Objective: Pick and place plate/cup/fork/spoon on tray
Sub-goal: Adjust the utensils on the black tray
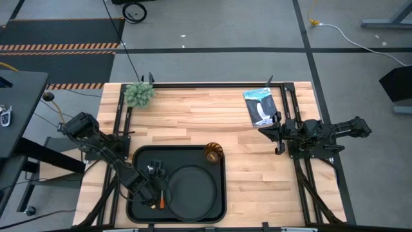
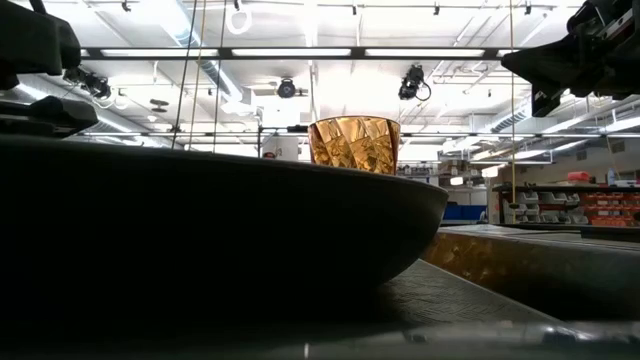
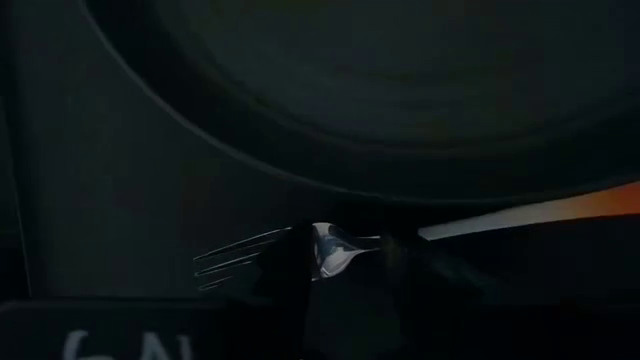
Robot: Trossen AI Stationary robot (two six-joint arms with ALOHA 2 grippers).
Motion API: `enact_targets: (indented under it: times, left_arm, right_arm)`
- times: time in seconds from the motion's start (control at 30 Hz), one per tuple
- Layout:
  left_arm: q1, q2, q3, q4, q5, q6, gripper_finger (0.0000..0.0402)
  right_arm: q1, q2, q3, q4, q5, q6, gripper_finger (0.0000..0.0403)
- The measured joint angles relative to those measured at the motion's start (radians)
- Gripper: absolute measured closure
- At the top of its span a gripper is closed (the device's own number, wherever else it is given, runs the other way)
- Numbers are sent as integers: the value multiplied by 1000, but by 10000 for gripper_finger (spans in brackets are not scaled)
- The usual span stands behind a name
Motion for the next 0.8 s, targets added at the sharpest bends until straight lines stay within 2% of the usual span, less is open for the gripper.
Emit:
enact_targets:
  times: [0.67,0.8]
  left_arm:
    - [-1,2,-2,-69,90,-101,269]
    - [2,-32,1,-80,90,-97,269]
  right_arm:
    - [0,0,0,0,0,0,386]
    - [0,0,0,0,0,0,386]
